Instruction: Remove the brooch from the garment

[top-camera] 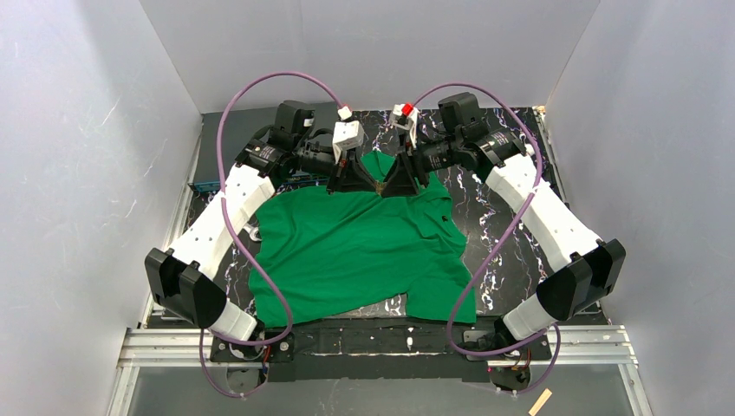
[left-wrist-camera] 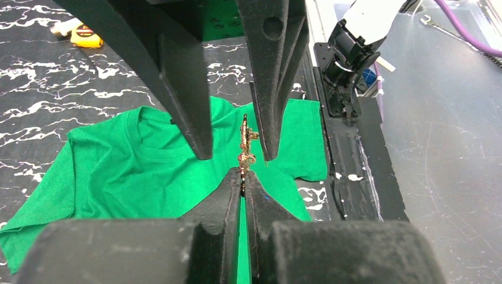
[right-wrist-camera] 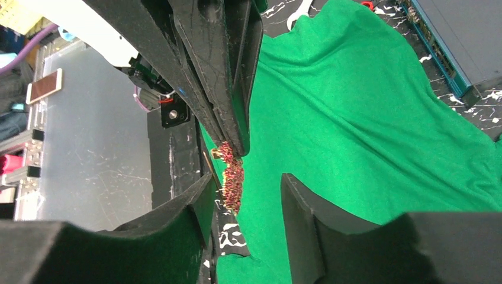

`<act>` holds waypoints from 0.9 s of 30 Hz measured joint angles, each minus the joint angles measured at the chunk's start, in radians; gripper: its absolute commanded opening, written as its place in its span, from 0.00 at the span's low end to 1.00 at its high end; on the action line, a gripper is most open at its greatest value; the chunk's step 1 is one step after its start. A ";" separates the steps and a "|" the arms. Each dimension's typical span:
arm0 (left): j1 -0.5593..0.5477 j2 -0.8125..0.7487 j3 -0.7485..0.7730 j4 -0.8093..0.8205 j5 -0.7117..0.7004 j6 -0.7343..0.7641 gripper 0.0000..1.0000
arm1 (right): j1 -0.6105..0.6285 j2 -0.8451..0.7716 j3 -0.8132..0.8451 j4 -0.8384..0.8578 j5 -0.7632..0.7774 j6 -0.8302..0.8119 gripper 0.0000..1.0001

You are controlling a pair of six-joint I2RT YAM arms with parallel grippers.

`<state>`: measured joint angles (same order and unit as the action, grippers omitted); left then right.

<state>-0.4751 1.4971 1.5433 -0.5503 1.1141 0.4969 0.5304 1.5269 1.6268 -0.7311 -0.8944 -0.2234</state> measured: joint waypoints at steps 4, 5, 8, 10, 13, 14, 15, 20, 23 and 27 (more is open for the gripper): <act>-0.005 0.000 0.000 0.000 -0.026 0.001 0.00 | 0.000 0.001 0.000 0.017 0.006 0.054 0.45; -0.006 0.000 0.000 0.001 -0.033 0.001 0.00 | 0.000 0.002 0.000 0.024 0.010 0.069 0.44; -0.006 0.000 0.000 0.004 -0.058 -0.001 0.00 | -0.001 0.011 0.000 0.034 0.036 0.122 0.37; -0.006 0.002 0.000 0.007 -0.069 -0.010 0.00 | -0.001 0.011 0.000 0.036 0.050 0.129 0.35; -0.006 0.006 -0.001 0.035 -0.090 -0.051 0.00 | -0.001 0.011 0.000 0.054 0.090 0.143 0.34; -0.005 0.008 -0.004 0.047 -0.098 -0.067 0.00 | -0.001 0.011 0.000 0.056 0.100 0.145 0.34; -0.005 0.009 -0.006 0.053 -0.104 -0.078 0.00 | -0.001 0.011 0.000 0.059 0.114 0.147 0.34; -0.005 0.020 -0.014 0.094 -0.127 -0.143 0.00 | 0.000 0.011 0.000 0.071 0.175 0.158 0.34; -0.004 0.021 -0.017 0.121 -0.137 -0.183 0.00 | 0.000 0.004 -0.003 0.085 0.201 0.164 0.34; -0.002 0.021 -0.019 0.157 -0.138 -0.241 0.00 | 0.000 -0.014 -0.008 0.105 0.225 0.168 0.34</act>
<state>-0.4770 1.5181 1.5246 -0.3931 0.9756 0.2562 0.5308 1.5124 1.6188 -0.6262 -0.6697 -0.0555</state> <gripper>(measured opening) 0.019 0.344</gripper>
